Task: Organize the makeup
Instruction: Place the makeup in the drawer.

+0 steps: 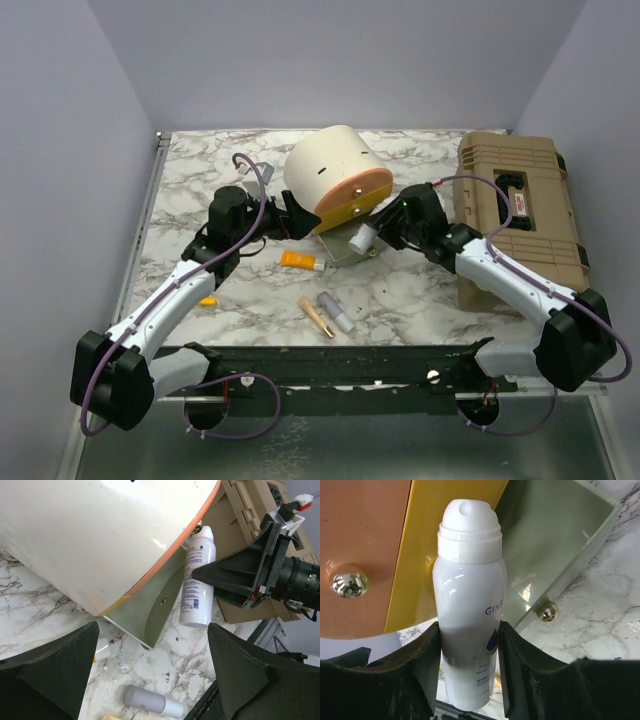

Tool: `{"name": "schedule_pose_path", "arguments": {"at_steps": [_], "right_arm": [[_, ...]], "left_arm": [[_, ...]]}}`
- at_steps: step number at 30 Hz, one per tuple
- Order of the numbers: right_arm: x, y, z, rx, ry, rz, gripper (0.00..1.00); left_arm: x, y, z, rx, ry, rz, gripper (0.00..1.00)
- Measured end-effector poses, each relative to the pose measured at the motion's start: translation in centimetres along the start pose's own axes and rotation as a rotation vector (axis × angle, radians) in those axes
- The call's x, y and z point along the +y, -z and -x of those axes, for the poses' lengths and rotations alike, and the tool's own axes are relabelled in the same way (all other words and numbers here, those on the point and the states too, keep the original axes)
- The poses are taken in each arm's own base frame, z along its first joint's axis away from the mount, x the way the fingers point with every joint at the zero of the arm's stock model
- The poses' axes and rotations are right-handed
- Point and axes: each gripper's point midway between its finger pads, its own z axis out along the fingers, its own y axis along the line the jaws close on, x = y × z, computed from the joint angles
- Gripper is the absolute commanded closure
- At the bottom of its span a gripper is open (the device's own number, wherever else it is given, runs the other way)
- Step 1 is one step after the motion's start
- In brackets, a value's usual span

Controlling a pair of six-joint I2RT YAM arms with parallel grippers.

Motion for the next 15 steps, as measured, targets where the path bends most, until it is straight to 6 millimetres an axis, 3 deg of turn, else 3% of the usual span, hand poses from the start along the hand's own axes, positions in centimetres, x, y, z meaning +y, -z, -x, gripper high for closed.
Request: {"name": "schedule_pose_path", "arguments": {"at_steps": [7, 15], "right_arm": [[1.1, -2.1, -0.3, 0.042, -0.068, -0.060, 0.71], [-0.4, -2.7, -0.9, 0.065, -0.101, -0.156, 0.65]], "left_arm": [[0.1, 0.0, 0.0, 0.006, -0.030, 0.005, 0.09], [-0.6, -0.2, 1.8, -0.017, -0.076, -0.001, 0.09]]}}
